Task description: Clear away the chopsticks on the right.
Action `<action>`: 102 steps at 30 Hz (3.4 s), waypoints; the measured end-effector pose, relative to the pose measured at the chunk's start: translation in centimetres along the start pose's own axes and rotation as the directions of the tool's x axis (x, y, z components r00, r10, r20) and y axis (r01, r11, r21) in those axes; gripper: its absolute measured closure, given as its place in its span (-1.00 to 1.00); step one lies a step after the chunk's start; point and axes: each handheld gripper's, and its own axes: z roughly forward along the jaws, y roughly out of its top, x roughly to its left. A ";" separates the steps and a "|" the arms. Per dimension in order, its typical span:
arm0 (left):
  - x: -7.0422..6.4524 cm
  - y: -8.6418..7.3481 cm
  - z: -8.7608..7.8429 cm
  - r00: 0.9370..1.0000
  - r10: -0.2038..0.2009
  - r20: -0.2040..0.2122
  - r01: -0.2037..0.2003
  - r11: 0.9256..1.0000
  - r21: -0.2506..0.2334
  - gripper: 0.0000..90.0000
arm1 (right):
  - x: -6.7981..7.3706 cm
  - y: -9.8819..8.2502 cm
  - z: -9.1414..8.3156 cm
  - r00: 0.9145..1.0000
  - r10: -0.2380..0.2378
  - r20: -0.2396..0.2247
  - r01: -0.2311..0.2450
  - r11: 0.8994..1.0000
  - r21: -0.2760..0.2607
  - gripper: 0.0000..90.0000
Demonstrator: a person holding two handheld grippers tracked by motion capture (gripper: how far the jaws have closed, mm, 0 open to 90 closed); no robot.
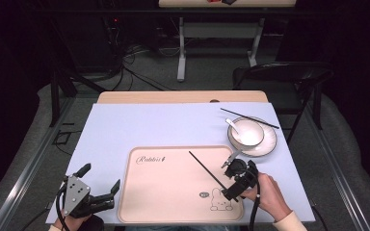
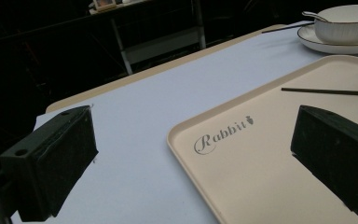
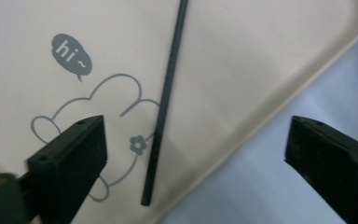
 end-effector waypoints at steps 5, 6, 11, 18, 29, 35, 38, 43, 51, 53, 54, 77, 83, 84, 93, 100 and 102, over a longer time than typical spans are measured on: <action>0.0 0.0 0.0 1.000 -0.004 -0.002 0.004 1.000 0.000 -1.00 | -1.1 -0.8 -1.0 1.000 -0.020 0.016 0.021 0.998 -0.061 -1.00; 0.0 0.0 0.0 1.000 -0.003 -0.002 0.003 1.000 0.000 -1.00 | -1.3 -1.0 -1.3 1.000 -0.013 0.029 0.015 0.998 -0.067 -1.00; 0.0 0.0 0.1 1.000 -0.005 -0.004 0.005 1.000 0.005 -1.00 | -2.5 -1.4 -3.0 0.996 -0.031 0.082 0.040 0.993 -0.112 -1.00; 0.0 0.0 0.1 1.000 -0.003 -0.004 0.003 1.000 0.005 -1.00 | -4.7 -1.5 -5.3 0.992 -0.082 0.098 0.096 0.984 -0.151 -1.00; 0.0 0.0 0.1 1.000 -0.008 -0.004 0.008 1.000 0.003 -1.00 | -9.2 -0.9 -7.4 0.991 -0.095 0.096 0.111 0.977 -0.184 -1.00; 0.0 0.0 0.1 1.000 -0.009 -0.004 0.009 1.000 0.005 -1.00 | -11.9 0.0 -7.8 0.990 -0.101 0.094 0.117 0.975 -0.189 -1.00; 0.0 0.0 0.1 1.000 -0.010 -0.005 0.010 1.000 0.003 -1.00 | -13.0 0.4 -7.8 0.989 -0.122 0.089 0.137 0.973 -0.188 -1.00; 0.1 0.0 0.1 1.000 -0.005 -0.003 0.005 1.000 0.007 -1.00 | -15.2 1.6 -8.1 0.988 -0.128 0.090 0.143 0.974 -0.176 -1.00; 0.1 0.0 0.1 1.000 -0.007 -0.004 0.007 1.000 0.006 -1.00 | -17.5 3.4 -8.2 0.985 -0.150 0.080 0.161 0.975 -0.150 -1.00; 0.0 0.0 0.1 1.000 -0.010 -0.005 0.010 1.000 0.005 -1.00 | -18.2 3.8 -8.1 0.985 -0.149 0.085 0.160 0.976 -0.147 -1.00; 0.1 0.0 0.1 1.000 -0.010 -0.005 0.010 1.000 0.004 -1.00 | -18.5 3.9 -8.0 0.986 -0.145 0.079 0.155 0.976 -0.151 -1.00; 0.1 0.0 0.1 1.000 -0.009 -0.002 0.009 1.000 0.010 -1.00 | -24.1 6.6 -4.5 0.984 -0.098 0.148 0.105 0.993 -0.044 -0.65; 0.1 0.0 0.1 1.000 -0.012 -0.002 0.012 1.000 0.010 -1.00 | -25.5 6.4 -1.7 0.986 -0.047 0.160 0.050 0.999 -0.013 -0.21; 0.1 0.0 0.1 1.000 -0.011 -0.003 0.011 1.000 0.010 -1.00 | -25.8 6.4 -1.2 0.984 -0.046 0.170 0.048 0.999 -0.004 -0.13; 0.1 0.0 0.1 1.000 -0.017 -0.005 0.017 1.000 0.007 -1.00 | -26.7 6.2 1.7 0.988 -0.065 0.143 0.058 0.997 0.056 0.40; 0.1 0.0 0.1 1.000 -0.017 -0.005 0.017 1.000 0.007 -1.00 | -26.4 6.0 2.4 0.990 -0.046 0.137 0.035 0.996 0.086 0.66; 0.1 0.0 0.1 1.000 -0.016 -0.005 0.016 1.000 0.007 -1.00 | -26.3 5.8 2.6 0.990 -0.058 0.132 0.046 0.995 0.092 0.70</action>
